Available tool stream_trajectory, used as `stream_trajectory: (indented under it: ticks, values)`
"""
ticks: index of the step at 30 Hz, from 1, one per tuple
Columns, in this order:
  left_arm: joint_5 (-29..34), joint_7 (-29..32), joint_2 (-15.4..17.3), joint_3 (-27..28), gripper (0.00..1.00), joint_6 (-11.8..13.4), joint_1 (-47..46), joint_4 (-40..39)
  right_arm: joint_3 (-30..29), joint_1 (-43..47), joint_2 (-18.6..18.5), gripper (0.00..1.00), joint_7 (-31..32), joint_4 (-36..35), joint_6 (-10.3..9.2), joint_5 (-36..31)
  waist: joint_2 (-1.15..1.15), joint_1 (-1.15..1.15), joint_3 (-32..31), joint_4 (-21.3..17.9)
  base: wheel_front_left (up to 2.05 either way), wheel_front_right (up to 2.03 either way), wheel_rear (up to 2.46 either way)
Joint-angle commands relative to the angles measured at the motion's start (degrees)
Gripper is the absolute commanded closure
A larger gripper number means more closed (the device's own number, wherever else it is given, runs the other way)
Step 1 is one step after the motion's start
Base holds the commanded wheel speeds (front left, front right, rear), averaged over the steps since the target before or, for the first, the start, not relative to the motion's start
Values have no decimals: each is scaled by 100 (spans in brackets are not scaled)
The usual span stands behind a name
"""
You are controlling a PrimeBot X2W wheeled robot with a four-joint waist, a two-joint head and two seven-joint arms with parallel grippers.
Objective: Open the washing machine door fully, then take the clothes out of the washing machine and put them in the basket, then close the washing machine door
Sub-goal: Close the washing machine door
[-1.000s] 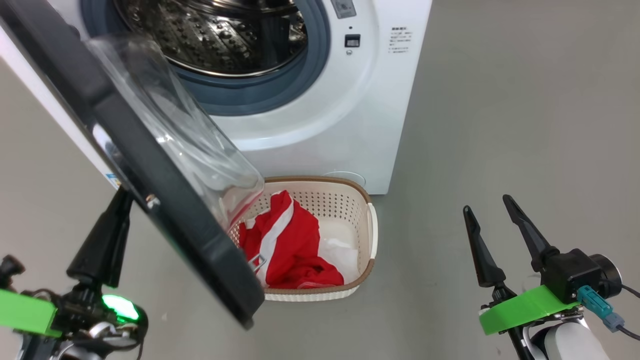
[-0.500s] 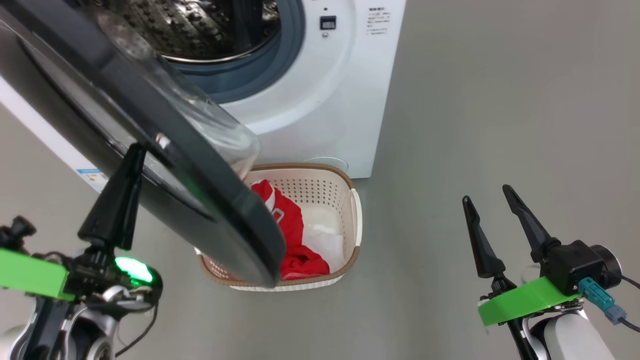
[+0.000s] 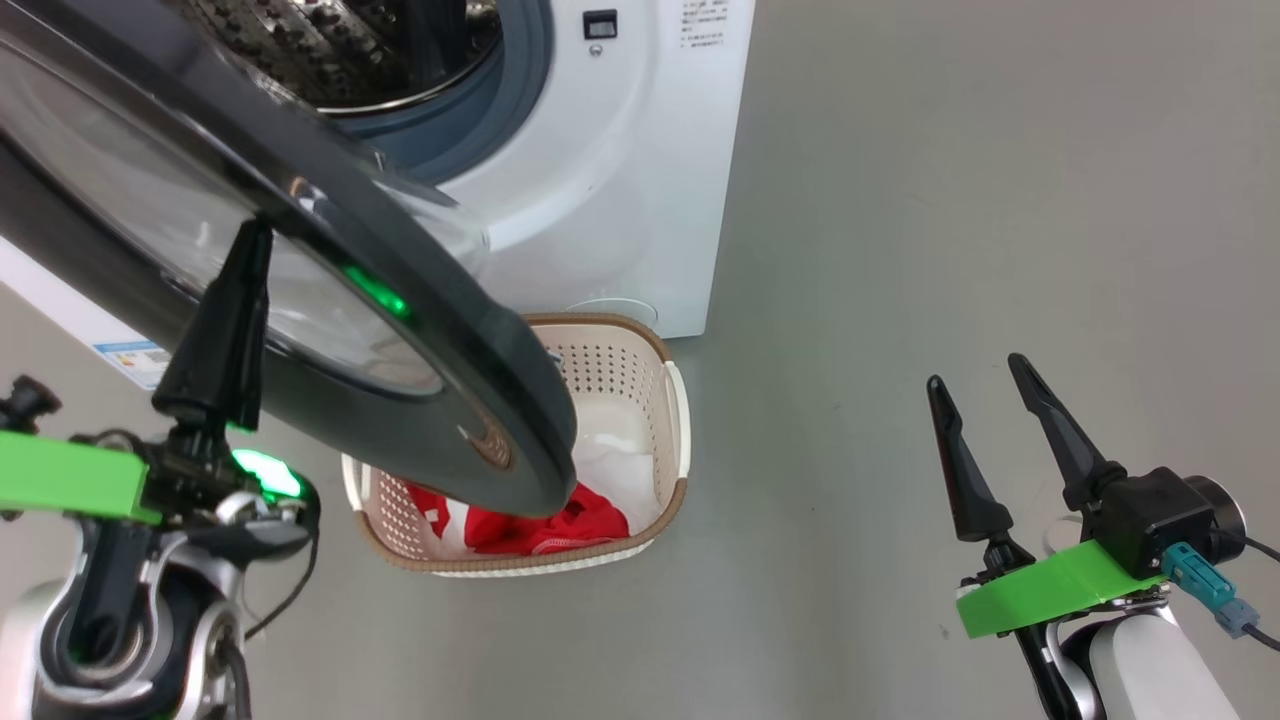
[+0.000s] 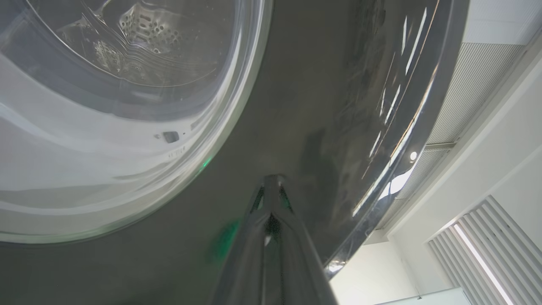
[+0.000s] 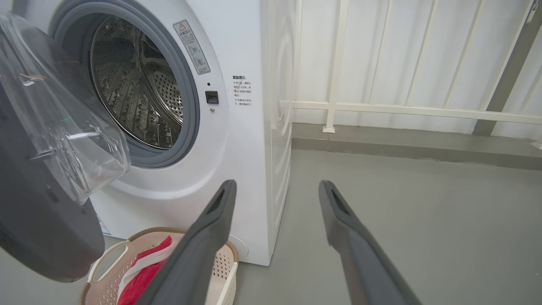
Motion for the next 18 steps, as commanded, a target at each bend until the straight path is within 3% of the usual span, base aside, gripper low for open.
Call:
stream_trajectory:
  ticks: [1, 18]
  values:
    - [66, -32, 55, 121, 100, -106, -284, -72, 122, -174, -16, 0, -37, -167, 35, 36, 0, 0, 29, -31, 0, 0, 0]
    - [26, -224, -141, 16, 100, -437, -1184, 513, 99, -261, -16, 0, -37, -245, 35, 35, 0, 0, 329, -219, 0, 0, 0]
